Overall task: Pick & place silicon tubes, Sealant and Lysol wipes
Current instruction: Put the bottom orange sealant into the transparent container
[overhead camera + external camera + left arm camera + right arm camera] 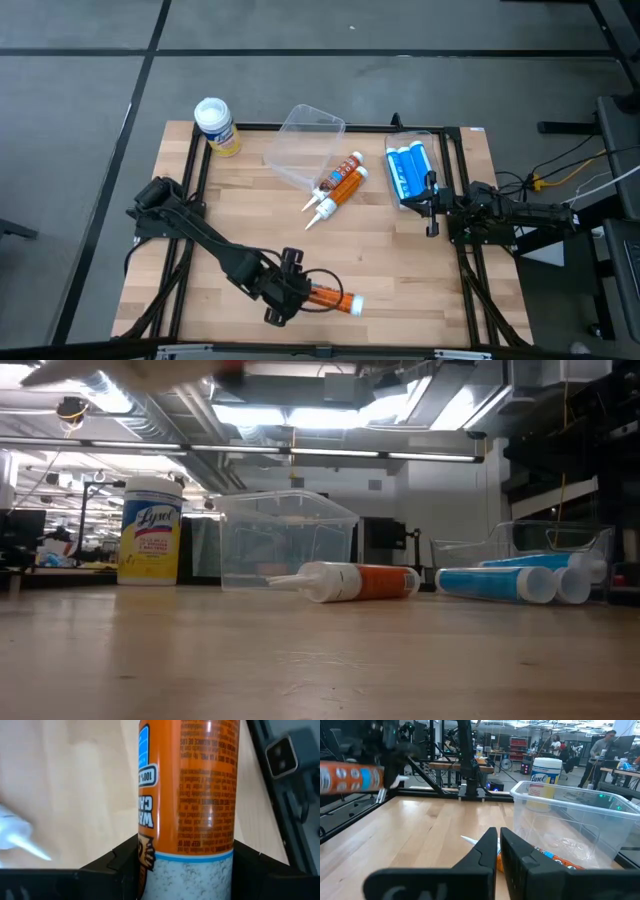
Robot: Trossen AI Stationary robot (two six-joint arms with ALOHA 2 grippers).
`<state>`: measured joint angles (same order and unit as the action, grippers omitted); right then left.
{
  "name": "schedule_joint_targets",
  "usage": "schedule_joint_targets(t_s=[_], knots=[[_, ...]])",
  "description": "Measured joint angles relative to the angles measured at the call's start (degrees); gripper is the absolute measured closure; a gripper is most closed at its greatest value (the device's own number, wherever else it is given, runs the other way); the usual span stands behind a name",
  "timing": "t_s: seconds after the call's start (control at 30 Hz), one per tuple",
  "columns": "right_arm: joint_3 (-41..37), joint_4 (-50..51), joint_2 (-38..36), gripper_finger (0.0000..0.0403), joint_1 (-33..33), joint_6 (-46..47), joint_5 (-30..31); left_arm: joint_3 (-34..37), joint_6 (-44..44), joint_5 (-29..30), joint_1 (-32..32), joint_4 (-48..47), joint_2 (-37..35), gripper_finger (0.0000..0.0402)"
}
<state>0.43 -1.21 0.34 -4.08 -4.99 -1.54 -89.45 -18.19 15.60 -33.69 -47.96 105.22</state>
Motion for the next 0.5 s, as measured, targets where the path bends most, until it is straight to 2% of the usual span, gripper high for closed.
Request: schedule_joint_targets(t_s=[0.33, 0.5], knots=[[0.00, 0.00, 0.00, 0.0378, -0.02, 0.00, 0.00, 0.00, -1.85, 4.29, 0.09, 0.67, -6.90, 0.0195], [0.00, 0.01, 0.01, 0.0378, -0.01, 0.00, 0.00, 0.00, -2.17, 4.45, 0.07, 4.66, -8.77, 0.0195]])
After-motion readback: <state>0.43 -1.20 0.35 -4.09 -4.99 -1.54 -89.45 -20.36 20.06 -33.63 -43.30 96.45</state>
